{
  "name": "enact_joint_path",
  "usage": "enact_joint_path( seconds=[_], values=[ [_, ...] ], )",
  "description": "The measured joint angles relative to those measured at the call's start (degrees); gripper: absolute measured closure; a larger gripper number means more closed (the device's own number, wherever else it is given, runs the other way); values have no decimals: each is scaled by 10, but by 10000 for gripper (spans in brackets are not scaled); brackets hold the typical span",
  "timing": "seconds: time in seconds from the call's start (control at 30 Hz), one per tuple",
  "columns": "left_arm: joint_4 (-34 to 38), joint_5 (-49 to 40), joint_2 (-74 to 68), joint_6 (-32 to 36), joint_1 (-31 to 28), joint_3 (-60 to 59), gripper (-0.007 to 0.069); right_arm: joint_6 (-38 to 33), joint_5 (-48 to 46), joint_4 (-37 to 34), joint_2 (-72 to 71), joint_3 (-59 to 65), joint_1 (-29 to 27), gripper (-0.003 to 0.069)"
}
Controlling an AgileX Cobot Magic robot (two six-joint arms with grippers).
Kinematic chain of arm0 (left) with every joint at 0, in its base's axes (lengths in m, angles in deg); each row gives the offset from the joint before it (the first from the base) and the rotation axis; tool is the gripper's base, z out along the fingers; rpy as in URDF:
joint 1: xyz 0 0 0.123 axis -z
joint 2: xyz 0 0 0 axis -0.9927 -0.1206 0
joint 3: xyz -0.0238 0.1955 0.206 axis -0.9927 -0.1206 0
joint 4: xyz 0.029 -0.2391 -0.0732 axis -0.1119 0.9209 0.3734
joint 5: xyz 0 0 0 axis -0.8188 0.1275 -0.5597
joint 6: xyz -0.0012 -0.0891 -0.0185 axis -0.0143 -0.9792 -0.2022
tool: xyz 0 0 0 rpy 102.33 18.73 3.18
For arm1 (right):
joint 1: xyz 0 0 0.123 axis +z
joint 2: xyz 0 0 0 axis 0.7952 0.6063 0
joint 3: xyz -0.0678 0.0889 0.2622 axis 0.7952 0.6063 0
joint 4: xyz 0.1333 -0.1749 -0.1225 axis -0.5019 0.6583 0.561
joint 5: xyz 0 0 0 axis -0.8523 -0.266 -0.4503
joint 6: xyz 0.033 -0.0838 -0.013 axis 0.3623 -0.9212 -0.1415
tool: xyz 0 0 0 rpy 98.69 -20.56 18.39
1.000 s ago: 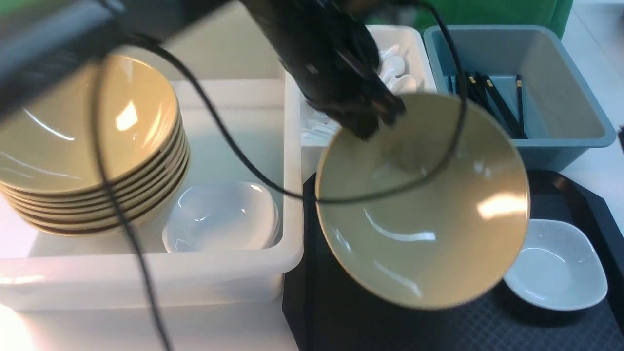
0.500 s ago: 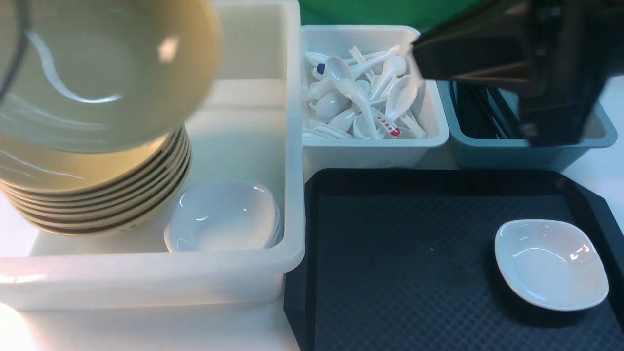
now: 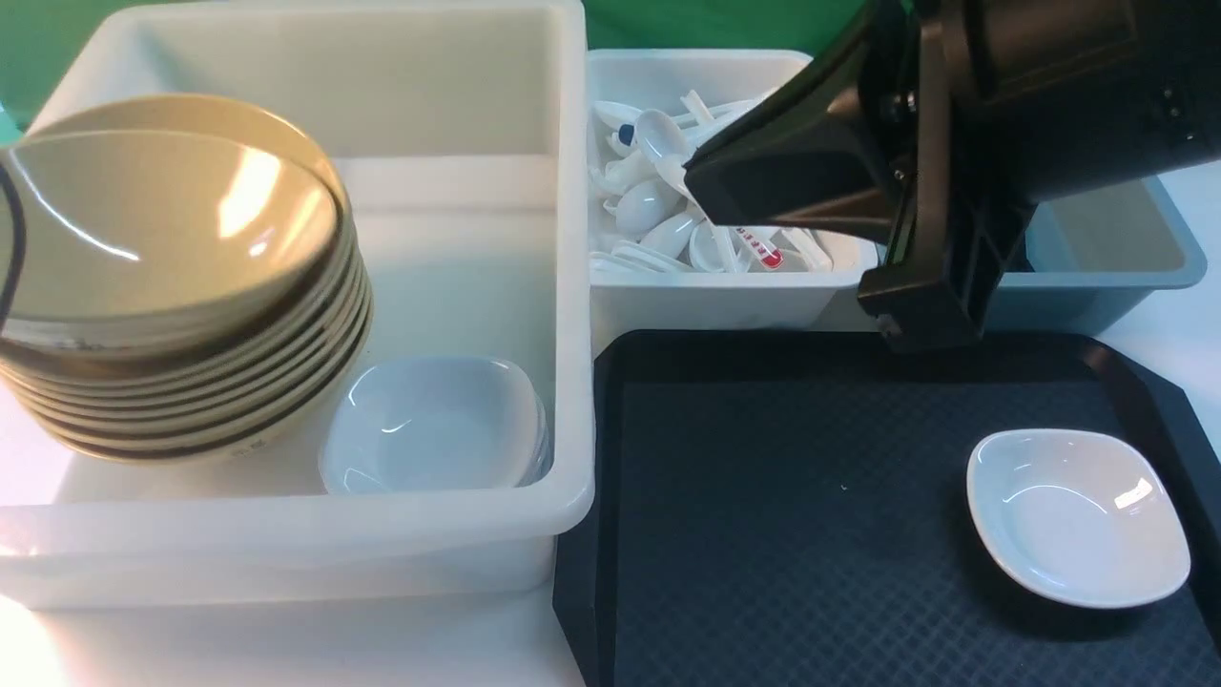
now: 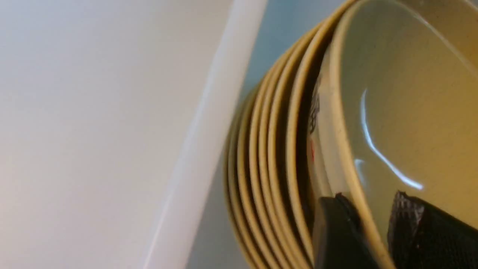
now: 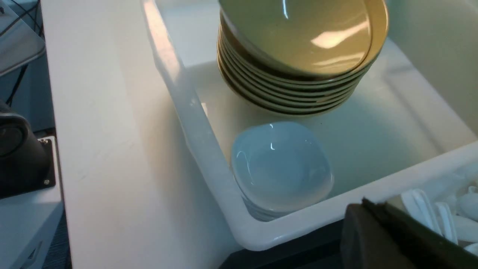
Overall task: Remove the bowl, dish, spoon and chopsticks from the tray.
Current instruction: Use the left arm to put the noodle bowl into the large storage box on the left, then use the left arm to grab the plate
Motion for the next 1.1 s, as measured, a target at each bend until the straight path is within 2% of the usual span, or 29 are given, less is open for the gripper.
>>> enact_joint_path(
  seconds=[0.13,0.2,0.3,0.37,0.4,0.43,0.5,0.6,0.67,0.7,0.73,0.77,0.8,0.87,0.9,0.93,1.0,1.1],
  values=[
    [-37,-1,-1,2,0,0,166,0,-2,0,0,0,0,624],
    [-49,-13,0,2,0,6,71,-2,-3,0,0,0,0,624],
    [-79,-42,11,-13,5,32,-8,-2,-13,2,0,0,0,624],
    [-106,-58,23,-33,19,55,-20,-2,-22,9,0,0,0,623],
    [-138,-78,41,-63,51,86,-14,3,-30,24,-1,0,0,623],
    [-145,-83,45,-70,62,93,-6,4,-32,30,-1,0,0,623],
    [-179,-106,71,-100,150,130,49,57,-39,85,-6,0,0,623],
    [-196,-115,80,-128,299,145,176,158,-59,195,-23,3,0,623],
    [-207,-107,60,-145,429,148,333,249,-91,296,-49,27,0,623],
    [-212,-100,47,-147,460,148,372,274,-102,331,-63,40,0,623],
    [-214,-98,47,-148,471,148,385,280,-105,331,-63,44,0,623],
    [-230,-74,14,-152,549,149,489,328,-127,373,-90,72,0,623],
    [-243,-54,-23,-153,601,149,562,355,-140,392,-112,99,0,623],
    [-251,-41,-45,-155,639,152,588,376,-153,403,-133,121,0,623],
    [-260,-23,-94,-159,687,162,617,401,-168,411,-164,149,0,623],
    [-261,-15,-120,-161,706,176,624,416,-181,414,-191,169,0,623],
    [-264,-9,-190,-164,746,215,627,442,-202,417,-235,190,0,623],
    [-262,-9,-272,-162,774,283,608,468,-212,419,-286,200,0,623]
  ],
)
